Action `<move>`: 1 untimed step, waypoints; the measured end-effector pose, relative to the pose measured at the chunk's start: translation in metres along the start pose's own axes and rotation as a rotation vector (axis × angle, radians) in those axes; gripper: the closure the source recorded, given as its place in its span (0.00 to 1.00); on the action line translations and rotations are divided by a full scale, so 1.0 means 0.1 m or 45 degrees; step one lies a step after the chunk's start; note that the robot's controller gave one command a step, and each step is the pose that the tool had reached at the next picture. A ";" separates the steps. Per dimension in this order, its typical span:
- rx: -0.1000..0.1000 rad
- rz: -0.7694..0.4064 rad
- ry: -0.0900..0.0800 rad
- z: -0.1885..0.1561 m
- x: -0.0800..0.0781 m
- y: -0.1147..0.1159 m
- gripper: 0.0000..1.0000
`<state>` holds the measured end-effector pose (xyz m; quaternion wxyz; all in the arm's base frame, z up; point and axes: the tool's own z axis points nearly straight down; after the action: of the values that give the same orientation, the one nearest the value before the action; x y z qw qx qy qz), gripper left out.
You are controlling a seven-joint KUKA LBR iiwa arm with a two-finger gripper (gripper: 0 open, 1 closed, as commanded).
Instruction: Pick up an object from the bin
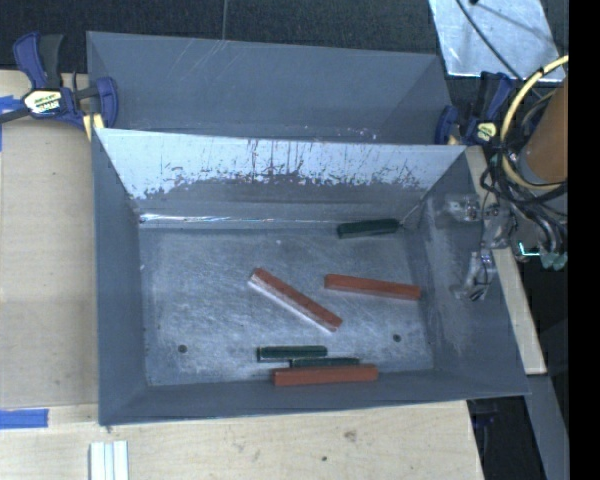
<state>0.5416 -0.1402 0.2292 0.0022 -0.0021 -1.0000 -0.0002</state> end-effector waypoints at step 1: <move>-0.002 0.031 0.002 1.45 0.15 0.52 0.00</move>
Offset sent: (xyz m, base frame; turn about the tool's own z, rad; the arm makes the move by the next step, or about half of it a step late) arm -0.0141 0.0501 -0.1404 0.0264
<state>0.5258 -0.0885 0.0843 0.0029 -0.0142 -0.9999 -0.0010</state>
